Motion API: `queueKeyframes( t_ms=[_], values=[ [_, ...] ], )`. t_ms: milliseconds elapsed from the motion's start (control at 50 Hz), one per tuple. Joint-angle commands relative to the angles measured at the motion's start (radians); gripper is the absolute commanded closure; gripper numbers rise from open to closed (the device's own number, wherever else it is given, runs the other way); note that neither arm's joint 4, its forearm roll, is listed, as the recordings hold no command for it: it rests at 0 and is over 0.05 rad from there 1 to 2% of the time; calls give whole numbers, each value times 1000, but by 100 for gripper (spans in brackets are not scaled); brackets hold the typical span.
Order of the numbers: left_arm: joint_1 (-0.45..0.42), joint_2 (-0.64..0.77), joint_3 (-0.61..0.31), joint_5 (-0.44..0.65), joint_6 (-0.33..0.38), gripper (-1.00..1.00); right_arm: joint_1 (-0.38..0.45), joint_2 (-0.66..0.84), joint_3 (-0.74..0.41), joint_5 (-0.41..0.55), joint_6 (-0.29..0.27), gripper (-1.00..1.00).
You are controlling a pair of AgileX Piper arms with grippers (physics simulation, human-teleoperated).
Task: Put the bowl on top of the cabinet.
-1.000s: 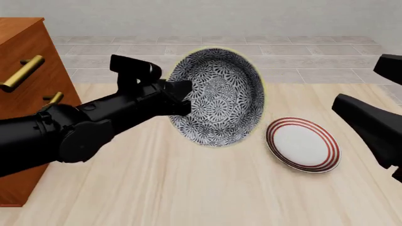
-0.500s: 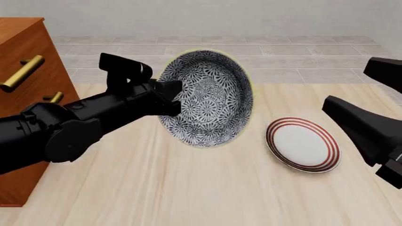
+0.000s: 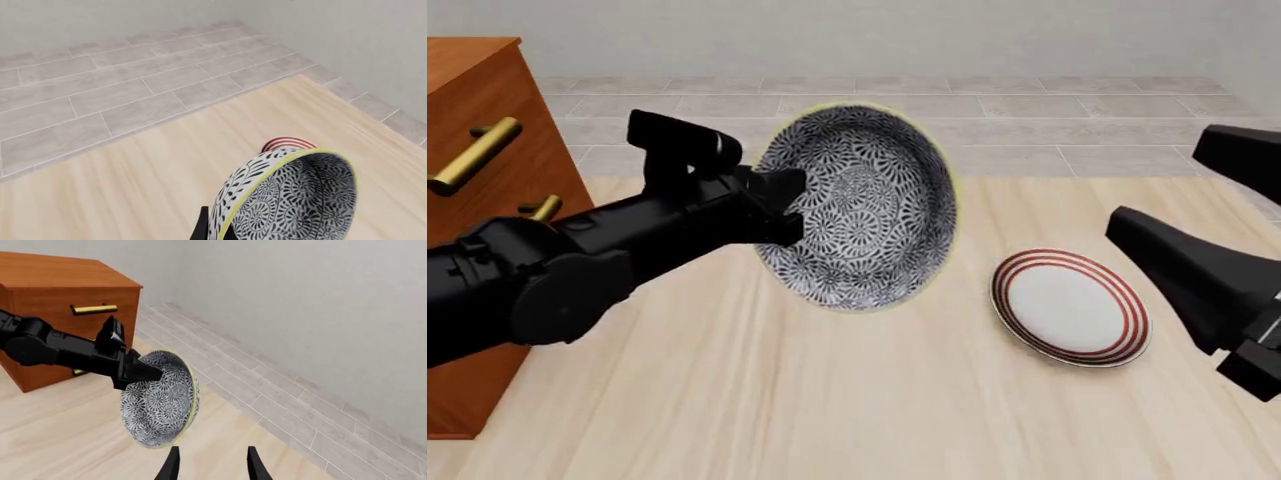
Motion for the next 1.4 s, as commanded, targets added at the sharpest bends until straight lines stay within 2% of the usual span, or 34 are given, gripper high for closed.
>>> queueKeyframes(
  t_ms=[20,100,220,260,320,380,460,480,520,620,640,740,940,1000,1140,1400],
  values=[
    [3,-24,-3,-25,-42,100,2,-2,-5,10,1,-100],
    [-6,-41,-18,-2,-48,100,2,-2,-7,11,1,-100],
    [-11,-46,3,-28,-73,100,4,3,-4,5,0,-100],
    [2,-48,-1,-22,-60,100,3,5,-3,3,-1,-100],
    [63,-53,-20,9,-13,100,3,8,-1,0,-1,-100],
    [83,-91,-29,41,-3,100,5,8,-1,1,-2,-100],
    [170,-150,-42,90,33,100,5,8,-1,2,-2,-100],
    [170,-150,-42,91,33,100,5,8,-1,2,-2,-100],
    [240,-185,-59,127,81,100,6,7,-1,3,-3,-100],
    [303,-225,-65,153,107,100,9,7,1,4,-5,-100],
    [354,-250,-61,165,118,100,8,8,2,4,-6,-100],
    [395,-320,-53,191,124,100,7,11,2,1,-5,-100],
    [555,-454,-67,251,146,100,11,18,9,-5,-7,-100],
    [603,-464,-74,265,169,100,12,17,11,-5,-9,-100],
    [698,-489,-91,288,154,100,13,20,13,-6,-10,-100],
    [814,-467,-172,326,170,100,13,20,12,-6,-9,-100]
  ],
)
